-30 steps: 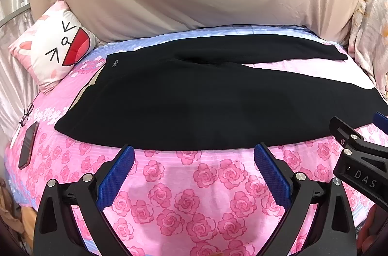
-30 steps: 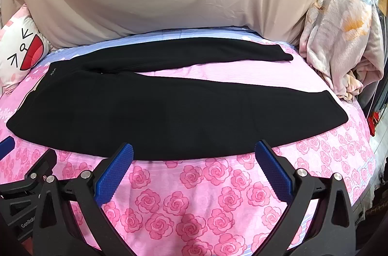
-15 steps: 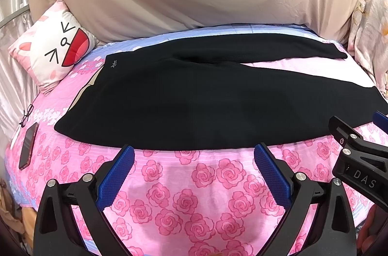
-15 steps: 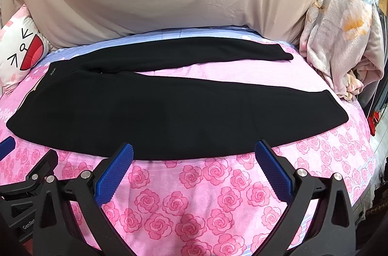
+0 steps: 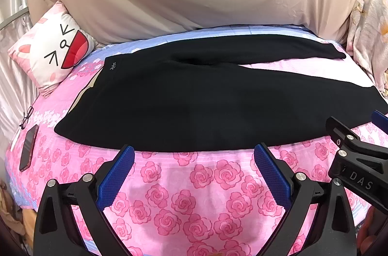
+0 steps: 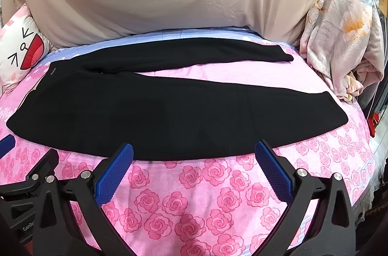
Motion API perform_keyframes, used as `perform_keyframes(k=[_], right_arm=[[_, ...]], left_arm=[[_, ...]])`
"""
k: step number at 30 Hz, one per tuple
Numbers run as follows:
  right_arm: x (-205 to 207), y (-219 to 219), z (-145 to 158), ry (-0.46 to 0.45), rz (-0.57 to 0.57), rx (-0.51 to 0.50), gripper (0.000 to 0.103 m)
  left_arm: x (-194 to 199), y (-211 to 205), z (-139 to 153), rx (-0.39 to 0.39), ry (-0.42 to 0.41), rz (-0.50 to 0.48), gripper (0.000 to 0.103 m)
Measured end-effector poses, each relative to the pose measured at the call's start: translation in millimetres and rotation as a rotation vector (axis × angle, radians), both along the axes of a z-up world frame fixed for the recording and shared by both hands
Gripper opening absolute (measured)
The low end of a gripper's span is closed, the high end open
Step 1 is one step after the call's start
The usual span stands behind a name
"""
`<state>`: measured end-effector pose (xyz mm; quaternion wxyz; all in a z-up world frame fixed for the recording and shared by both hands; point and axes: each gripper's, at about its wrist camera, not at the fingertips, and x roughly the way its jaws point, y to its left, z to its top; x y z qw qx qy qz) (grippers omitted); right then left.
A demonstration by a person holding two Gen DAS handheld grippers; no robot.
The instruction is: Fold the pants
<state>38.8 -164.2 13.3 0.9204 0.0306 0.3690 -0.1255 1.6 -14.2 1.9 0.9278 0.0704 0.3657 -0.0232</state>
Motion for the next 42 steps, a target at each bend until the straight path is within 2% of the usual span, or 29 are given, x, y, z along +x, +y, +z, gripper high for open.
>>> perform_keyframes(k=[19, 24, 27, 31, 33, 37, 42], right_arm=[[3.2, 0.2, -1.8, 0.004, 0.005, 0.000, 0.098], [13.9, -18.6, -2.2, 0.001, 0.027, -0.009, 0.098], [34.2, -65.3, 6.2, -0.027, 0.037, 0.034, 0.098], [84.0, -161.5, 14.6, -0.049, -0.031, 0.056, 0.098], [123.1, -227.5, 15.8, -0.048, -0.083, 0.089, 0.098], [197.4, -323.5, 12.2, -0.025, -0.138, 0.087, 0.098], [274.5, -393.3, -8.1, 0.022, -0.124, 0.112, 0.098]], left_arm=[[4.1, -2.5, -0.8, 0.000, 0.005, 0.006, 0.097], [18.2, 2.0, -2.4, 0.011, 0.021, 0.010, 0.097], [38.9, 11.9, 0.6, -0.008, 0.043, 0.005, 0.097], [75.6, 26.3, 8.7, 0.022, 0.008, 0.031, 0.097], [106.5, 40.1, 10.5, 0.007, 0.020, 0.047, 0.097], [177.7, 83.4, 12.8, -0.067, 0.066, 0.140, 0.097], [268.2, 147.5, 11.2, -0.106, 0.082, 0.308, 0.097]])
